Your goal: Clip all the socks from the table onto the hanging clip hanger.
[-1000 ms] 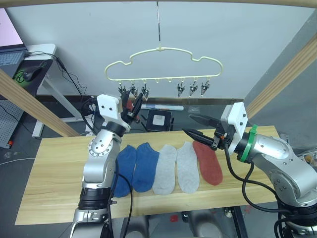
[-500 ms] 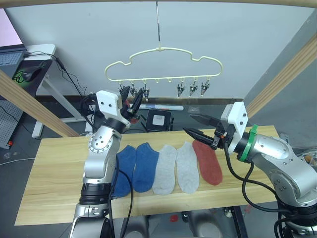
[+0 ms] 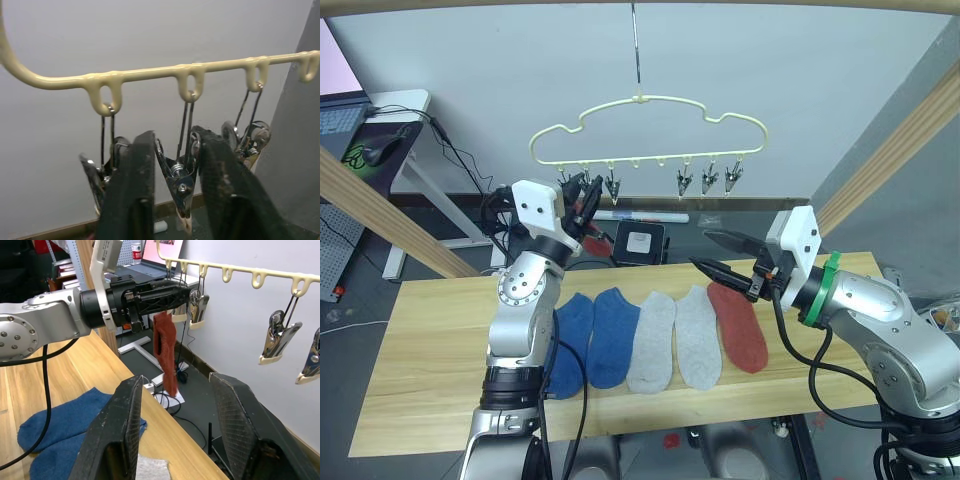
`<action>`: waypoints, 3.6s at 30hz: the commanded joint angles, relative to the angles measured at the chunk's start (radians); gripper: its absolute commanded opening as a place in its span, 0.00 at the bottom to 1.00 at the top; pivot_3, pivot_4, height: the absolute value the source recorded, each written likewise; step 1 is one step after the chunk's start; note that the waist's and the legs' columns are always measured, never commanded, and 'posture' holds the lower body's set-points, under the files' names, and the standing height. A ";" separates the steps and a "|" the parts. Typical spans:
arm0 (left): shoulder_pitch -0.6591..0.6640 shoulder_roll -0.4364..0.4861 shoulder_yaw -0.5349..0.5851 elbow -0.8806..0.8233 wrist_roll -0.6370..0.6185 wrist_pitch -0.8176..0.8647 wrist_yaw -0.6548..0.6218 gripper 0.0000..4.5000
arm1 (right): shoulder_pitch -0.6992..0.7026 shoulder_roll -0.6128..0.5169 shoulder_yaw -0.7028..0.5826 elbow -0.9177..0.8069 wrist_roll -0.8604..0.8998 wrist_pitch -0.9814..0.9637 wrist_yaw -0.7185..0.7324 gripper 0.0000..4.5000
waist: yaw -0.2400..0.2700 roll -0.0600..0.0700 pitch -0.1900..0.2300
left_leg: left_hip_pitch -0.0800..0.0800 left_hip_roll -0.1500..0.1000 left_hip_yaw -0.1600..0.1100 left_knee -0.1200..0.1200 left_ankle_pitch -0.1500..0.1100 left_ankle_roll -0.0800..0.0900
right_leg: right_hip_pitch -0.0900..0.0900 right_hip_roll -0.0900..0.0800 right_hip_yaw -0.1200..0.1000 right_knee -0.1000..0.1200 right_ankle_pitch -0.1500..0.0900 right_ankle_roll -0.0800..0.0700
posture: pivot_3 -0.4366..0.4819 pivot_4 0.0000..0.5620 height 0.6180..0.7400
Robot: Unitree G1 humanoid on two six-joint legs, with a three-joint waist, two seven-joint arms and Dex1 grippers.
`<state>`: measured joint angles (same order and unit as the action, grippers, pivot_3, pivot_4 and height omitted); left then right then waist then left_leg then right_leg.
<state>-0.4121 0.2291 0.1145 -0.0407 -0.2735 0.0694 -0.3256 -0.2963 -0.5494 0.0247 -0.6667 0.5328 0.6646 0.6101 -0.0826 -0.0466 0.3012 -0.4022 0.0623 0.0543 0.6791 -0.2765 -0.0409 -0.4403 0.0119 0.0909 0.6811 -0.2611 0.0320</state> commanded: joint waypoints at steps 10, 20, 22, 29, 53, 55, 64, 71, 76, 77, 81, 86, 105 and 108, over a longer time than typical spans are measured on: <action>0.010 0.018 0.012 -0.048 0.000 -0.019 -0.018 0.06 | 0.007 -0.032 0.027 -0.015 -0.068 -0.002 -0.034 0.49 | 0.000 0.000 0.000 | 0.000 0.000 0.000 0.000 0.000 0.000 | 0.000 0.000 0.000 0.000 0.000 0.000 | 0.34 0.46 0.99; 0.063 0.062 -0.002 -0.136 0.017 0.042 -0.014 0.06 | 0.091 0.021 0.040 0.105 -0.200 0.118 -0.221 0.68 | 0.000 0.000 -0.001 | 0.001 0.001 0.001 0.000 0.000 0.000 | 0.000 0.000 0.001 0.001 0.000 0.000 | 0.37 0.51 0.99; 0.064 0.067 -0.002 -0.153 0.016 0.059 -0.012 0.06 | 0.097 0.037 0.048 0.131 -0.225 0.131 -0.245 0.83 | 0.000 0.000 -0.001 | 0.001 0.001 0.002 0.000 0.000 0.000 | 0.000 0.000 0.002 0.001 0.000 0.000 | 0.37 0.53 0.99; 0.076 0.078 -0.005 -0.228 0.010 0.131 -0.006 0.06 | 0.117 0.085 0.119 0.277 -0.298 0.063 -0.244 0.91 | 0.001 0.001 0.002 | 0.001 0.001 0.001 0.000 0.000 0.000 | 0.000 0.000 0.002 0.000 0.000 0.000 | 0.39 0.63 0.99; 0.115 0.076 0.001 -0.300 0.007 0.202 0.009 0.06 | 0.058 0.117 0.097 0.661 -0.512 -0.198 -0.276 0.91 | 0.012 0.008 0.030 | 0.002 0.001 0.003 -0.001 0.000 0.000 | 0.000 0.000 0.004 -0.001 0.000 0.001 | 0.42 0.70 0.99; 0.113 0.075 0.001 -0.297 0.006 0.202 0.010 0.06 | 0.065 0.123 0.078 0.622 -0.481 -0.194 -0.246 0.91 | 0.012 0.008 0.030 | 0.002 0.001 0.003 -0.001 0.000 0.000 | 0.000 0.000 0.004 -0.001 0.000 0.001 | 0.42 0.70 0.99; 0.111 0.072 -0.001 -0.290 0.002 0.203 0.009 0.06 | 0.060 0.161 0.076 0.588 -0.428 -0.147 -0.185 0.91 | 0.011 0.010 0.033 | 0.002 0.001 0.003 -0.003 0.000 0.000 | -0.001 0.000 0.005 -0.002 -0.001 0.002 | 0.41 0.70 0.99; 0.113 0.075 -0.001 -0.294 0.000 0.207 0.006 0.06 | 0.010 0.188 0.100 0.695 -0.465 -0.172 -0.201 0.91 | 0.010 0.011 0.039 | 0.002 0.001 0.003 -0.003 0.000 0.000 | -0.001 0.000 0.005 -0.002 -0.001 0.002 | 0.42 0.70 0.99; 0.116 0.078 0.001 -0.296 0.000 0.208 0.004 0.06 | -0.005 0.200 0.117 0.728 -0.495 -0.165 -0.210 0.91 | 0.009 0.011 0.043 | 0.002 0.001 0.003 -0.004 0.000 -0.001 | -0.001 0.000 0.005 -0.003 -0.001 0.002 | 0.43 0.69 0.99; 0.115 0.078 0.001 -0.295 0.000 0.207 0.004 0.06 | -0.006 0.203 0.117 0.730 -0.498 -0.161 -0.214 0.87 | 0.009 0.011 0.044 | 0.002 0.001 0.003 -0.004 0.000 -0.001 | -0.001 0.000 0.005 -0.003 -0.001 0.002 | 0.43 0.69 0.99; 0.115 0.079 0.003 -0.295 -0.001 0.206 0.004 0.06 | -0.004 0.216 0.111 0.727 -0.501 -0.142 -0.224 0.63 | 0.009 0.011 0.045 | 0.002 0.001 0.003 -0.004 0.000 -0.001 | -0.001 0.000 0.005 -0.003 -0.001 0.002 | 0.43 0.69 0.99; 0.115 0.081 0.006 -0.298 -0.005 0.208 0.002 0.06 | 0.005 0.225 0.112 0.713 -0.505 -0.133 -0.228 0.24 | 0.009 0.011 0.045 | 0.002 0.001 0.003 -0.004 0.000 -0.001 | -0.001 0.000 0.005 -0.003 -0.001 0.003 | 0.43 0.69 0.99; 0.064 0.147 0.136 -0.403 -0.354 0.481 -0.047 0.05 | -0.082 0.218 0.267 0.327 -0.476 -0.187 -0.037 0.00 | 0.001 0.011 0.047 | 0.002 0.001 0.002 -0.015 0.004 -0.008 | -0.004 0.000 0.004 -0.007 -0.002 0.005 | 0.40 0.61 0.99; 0.040 0.167 0.165 -0.418 -0.451 0.559 -0.043 0.05 | -0.159 0.249 0.315 0.338 -0.487 -0.238 -0.013 0.00 | 0.001 0.010 0.047 | 0.000 0.001 0.003 -0.015 0.004 -0.008 | -0.004 -0.001 0.003 -0.009 -0.001 0.003 | 0.39 0.60 0.99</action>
<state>-0.3609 0.3797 0.2558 -0.3971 -0.6670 0.5992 -0.3625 -0.4308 -0.3157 0.3151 -0.2920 0.0477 0.4756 0.5755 -0.0815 -0.0361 0.3486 -0.4024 0.0636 0.0573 0.6643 -0.2727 -0.0487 -0.4452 0.0107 0.0944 0.6714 -0.2625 0.0350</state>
